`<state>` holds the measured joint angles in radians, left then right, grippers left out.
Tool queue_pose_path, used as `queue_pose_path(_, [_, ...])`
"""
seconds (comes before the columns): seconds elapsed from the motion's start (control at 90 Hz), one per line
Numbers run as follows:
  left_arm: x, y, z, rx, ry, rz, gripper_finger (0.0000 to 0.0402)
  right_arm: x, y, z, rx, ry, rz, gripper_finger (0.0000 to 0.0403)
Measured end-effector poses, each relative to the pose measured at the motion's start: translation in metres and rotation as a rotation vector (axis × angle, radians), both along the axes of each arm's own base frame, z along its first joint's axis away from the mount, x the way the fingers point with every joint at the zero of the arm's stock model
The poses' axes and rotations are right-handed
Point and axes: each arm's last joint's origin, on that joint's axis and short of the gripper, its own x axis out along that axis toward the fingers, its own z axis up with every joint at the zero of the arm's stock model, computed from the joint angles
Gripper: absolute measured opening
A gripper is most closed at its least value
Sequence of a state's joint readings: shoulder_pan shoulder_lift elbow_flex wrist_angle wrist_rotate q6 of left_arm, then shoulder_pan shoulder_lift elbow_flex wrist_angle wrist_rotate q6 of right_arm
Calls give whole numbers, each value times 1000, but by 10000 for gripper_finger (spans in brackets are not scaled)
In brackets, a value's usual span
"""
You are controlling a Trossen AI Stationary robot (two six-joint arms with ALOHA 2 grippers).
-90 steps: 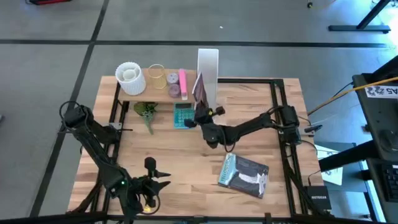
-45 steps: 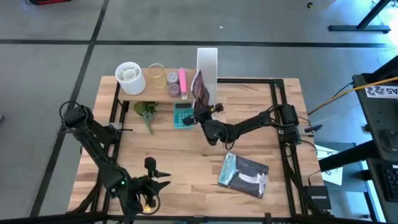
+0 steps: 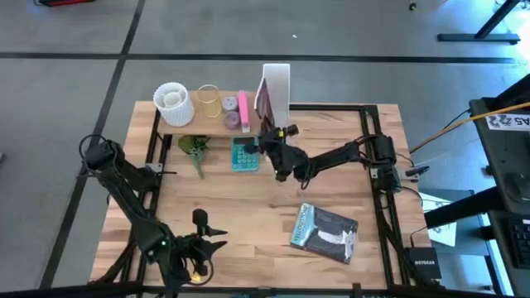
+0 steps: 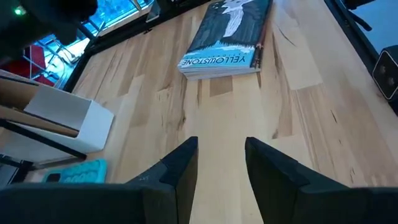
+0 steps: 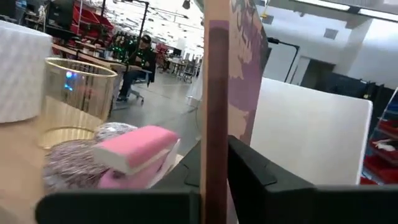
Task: Stock shelves
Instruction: Put the purple book into the white bookshelf, then put the light blue book into the white bookshelf
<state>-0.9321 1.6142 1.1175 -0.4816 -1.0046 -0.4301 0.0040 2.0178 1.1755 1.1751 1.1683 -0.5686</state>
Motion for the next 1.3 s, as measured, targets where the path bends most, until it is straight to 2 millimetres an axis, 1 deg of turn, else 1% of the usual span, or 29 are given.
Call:
queue_pose_path(0.111, [0,0,0,0,0,0,118,0,-6,-2,13,2,-28,28])
queue_pose_path(0.4, [0,0,0,1,0,0,118,0,-6,-8,33,46,-56,28])
queue_pose_path(0.478, [0,0,0,1,0,-1,118,0,-6,-8,34,50,-60,35])
queue_pose_path(0.589, [0,0,0,2,1,-1,118,1,-6,-11,39,69,-57,64])
queue_pose_path(0.8, [0,0,0,2,0,-1,118,2,-11,-16,65,80,-67,154])
queue_pose_path(0.922, [0,0,0,1,0,-1,118,1,-14,-16,70,86,-102,191])
queue_pose_path(1.011, [0,0,0,2,1,-1,118,0,-15,-16,70,97,-124,205])
queue_pose_path(1.089, [0,0,0,2,1,-1,118,0,-13,-16,55,132,-123,210])
queue_pose_path(1.189, [0,0,0,0,0,-1,118,-1,-3,-11,35,177,-104,211])
queue_pose_path(1.3, [0,0,0,2,1,-1,118,-4,20,2,5,212,-43,211])
